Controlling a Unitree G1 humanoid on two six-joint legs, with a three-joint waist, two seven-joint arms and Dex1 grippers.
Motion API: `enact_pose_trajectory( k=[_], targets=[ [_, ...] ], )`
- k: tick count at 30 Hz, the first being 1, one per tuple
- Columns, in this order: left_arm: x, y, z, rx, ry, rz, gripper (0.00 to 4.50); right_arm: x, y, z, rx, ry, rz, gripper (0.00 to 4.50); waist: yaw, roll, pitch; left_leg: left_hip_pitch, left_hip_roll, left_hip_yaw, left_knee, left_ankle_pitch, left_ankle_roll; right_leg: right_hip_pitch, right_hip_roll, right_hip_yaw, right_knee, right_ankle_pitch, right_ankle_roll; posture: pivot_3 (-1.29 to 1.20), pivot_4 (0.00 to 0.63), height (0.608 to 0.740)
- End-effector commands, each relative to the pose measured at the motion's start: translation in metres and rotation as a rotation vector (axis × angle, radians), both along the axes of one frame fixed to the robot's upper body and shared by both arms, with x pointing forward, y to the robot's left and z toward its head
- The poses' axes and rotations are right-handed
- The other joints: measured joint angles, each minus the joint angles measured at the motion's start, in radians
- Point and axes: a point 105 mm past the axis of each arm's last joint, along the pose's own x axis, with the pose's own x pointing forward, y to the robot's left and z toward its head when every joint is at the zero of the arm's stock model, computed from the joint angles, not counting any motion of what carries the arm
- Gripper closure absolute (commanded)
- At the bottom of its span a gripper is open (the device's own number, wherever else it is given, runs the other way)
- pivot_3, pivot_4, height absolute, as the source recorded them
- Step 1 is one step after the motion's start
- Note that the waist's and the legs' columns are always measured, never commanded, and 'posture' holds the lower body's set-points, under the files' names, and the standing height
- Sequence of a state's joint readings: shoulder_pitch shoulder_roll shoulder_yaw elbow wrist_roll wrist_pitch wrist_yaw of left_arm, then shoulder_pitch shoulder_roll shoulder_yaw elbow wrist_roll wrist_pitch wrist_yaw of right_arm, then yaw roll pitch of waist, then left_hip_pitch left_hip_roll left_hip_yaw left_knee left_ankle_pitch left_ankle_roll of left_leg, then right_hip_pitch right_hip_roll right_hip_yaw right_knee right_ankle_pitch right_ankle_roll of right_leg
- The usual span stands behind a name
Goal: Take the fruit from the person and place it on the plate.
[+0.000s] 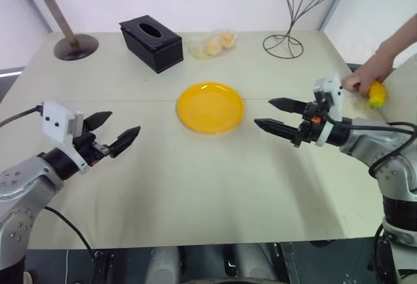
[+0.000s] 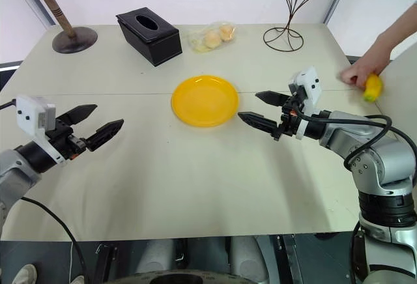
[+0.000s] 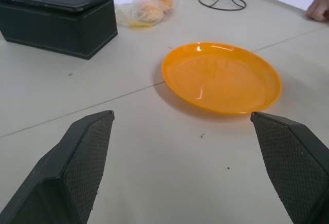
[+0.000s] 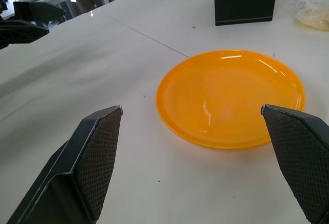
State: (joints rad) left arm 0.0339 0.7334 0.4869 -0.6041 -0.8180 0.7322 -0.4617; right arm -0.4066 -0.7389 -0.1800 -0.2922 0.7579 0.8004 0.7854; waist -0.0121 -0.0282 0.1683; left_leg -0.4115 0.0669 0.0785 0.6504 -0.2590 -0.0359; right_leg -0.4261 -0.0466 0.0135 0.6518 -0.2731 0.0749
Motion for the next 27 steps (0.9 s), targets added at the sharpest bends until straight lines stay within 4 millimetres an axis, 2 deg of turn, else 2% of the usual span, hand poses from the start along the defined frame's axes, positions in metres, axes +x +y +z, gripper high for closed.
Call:
enact_pose_trajectory(
  k=[1,11,21,27],
  targets=[
    [-0.001,-0.003,0.012,0.01,-0.06,-0.008,0.0,0.0,-0.003,0.012,-0.011,-0.051,-0.002,0.08,0.0,0.0,0.0,0.0,0.0,0.0,0.0,0.0,0.0,0.0,0.0,0.0,0.0,0.0,0.0,0.0,0.15,0.74],
    [0.001,-0.006,0.013,0.009,-0.063,-0.019,0.0,0.007,-0.011,0.018,-0.035,-0.075,-0.019,0.08,0.0,0.0,0.0,0.0,0.0,0.0,0.0,0.0,0.0,0.0,0.0,0.0,0.0,0.0,0.0,0.0,0.15,0.74],
    [0.001,-0.005,0.017,0.008,-0.07,-0.018,0.0,0.007,-0.001,0.018,-0.037,-0.079,0.024,0.08,0.0,0.0,0.0,0.0,0.0,0.0,0.0,0.0,0.0,0.0,0.0,0.0,0.001,0.0,0.0,0.0,0.15,0.74],
    [-0.001,0.006,0.015,0.007,-0.064,0.025,0.0,0.009,0.012,0.022,-0.032,-0.1,0.042,0.08,-0.001,0.0,0.0,0.001,0.0,0.0,0.001,0.0,0.0,0.0,0.0,0.0,0.002,0.0,0.0,0.0,0.15,0.74]
  ],
)
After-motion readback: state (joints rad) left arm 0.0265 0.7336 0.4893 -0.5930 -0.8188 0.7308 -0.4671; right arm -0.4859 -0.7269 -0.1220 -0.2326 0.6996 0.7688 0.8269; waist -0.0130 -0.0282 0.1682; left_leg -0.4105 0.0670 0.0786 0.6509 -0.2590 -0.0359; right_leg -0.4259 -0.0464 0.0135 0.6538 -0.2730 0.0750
